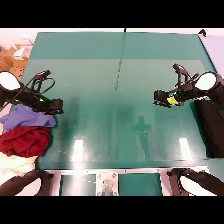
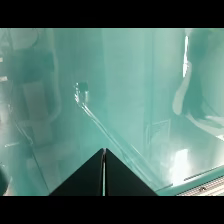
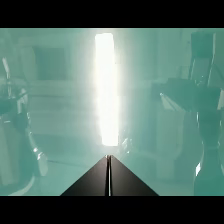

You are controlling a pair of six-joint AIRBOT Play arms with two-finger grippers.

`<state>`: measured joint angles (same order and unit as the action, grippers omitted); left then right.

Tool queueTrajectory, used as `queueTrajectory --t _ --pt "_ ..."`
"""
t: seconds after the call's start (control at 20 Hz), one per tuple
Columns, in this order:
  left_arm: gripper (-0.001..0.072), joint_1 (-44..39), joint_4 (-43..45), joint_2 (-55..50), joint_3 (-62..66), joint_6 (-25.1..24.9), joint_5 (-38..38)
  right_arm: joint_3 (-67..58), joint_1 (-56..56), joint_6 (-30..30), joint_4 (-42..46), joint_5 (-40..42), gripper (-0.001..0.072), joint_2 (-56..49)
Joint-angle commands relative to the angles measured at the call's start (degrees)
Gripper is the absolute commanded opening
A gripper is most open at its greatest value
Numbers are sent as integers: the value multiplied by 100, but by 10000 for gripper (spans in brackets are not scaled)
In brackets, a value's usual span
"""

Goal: Fold the shirts.

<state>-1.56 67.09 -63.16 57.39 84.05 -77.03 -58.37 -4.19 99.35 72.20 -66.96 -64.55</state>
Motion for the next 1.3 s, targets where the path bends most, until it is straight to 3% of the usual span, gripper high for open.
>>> queueTrajectory --t 0.0,0.1,0.2,0.25,0.3,0.35,0.45,0.6,0.75,0.8,0.85,0.9,0.95,1.1,1.25 --pt "19 -4 15 4 -2 -13 20 2 -4 2 -2 0 16 4" --pt "19 -4 170 4 -2 -190 7 2 -4 2 -2 0 16 4" --pt "21 -4 1034 4 -2 31 15 2 -4 2 -2 2 16 4" --pt "158 -4 1698 4 -7 343 20 2 -4 2 -2 0 16 4" --pt "622 -4 2352 -7 -9 656 79 2 -4 2 -2 0 16 4" --pt "710 -2 2920 -20 -11 951 249 2 -4 2 -2 0 16 4" --pt "720 -2 3501 -20 -181 951 772 2 -4 2 -2 0 16 4" --pt "720 -4 3517 -76 -909 883 1606 2 -4 2 -2 0 16 4" --pt "720 -4 3709 -391 -1515 846 1659 2 -4 2 -2 0 16 4" --pt "656 -2 3840 -487 -1600 852 1668 2 -4 2 -2 2 16 4" --pt "404 -4 3998 -579 -1604 850 1655 2 -4 2 -2 4 17 4" --pt "96 -4 4118 -588 -1580 850 1661 2 -4 2 -2 2 16 4" --pt "19 -4 4133 -575 -1451 848 1624 2 -4 2 -2 2 16 4" --pt "18 -4 3919 -573 -442 826 994 2 -4 2 -2 2 16 4" --pt "18 -7 2916 -570 1075 232 249 2 -4 2 -2 4 16 4"
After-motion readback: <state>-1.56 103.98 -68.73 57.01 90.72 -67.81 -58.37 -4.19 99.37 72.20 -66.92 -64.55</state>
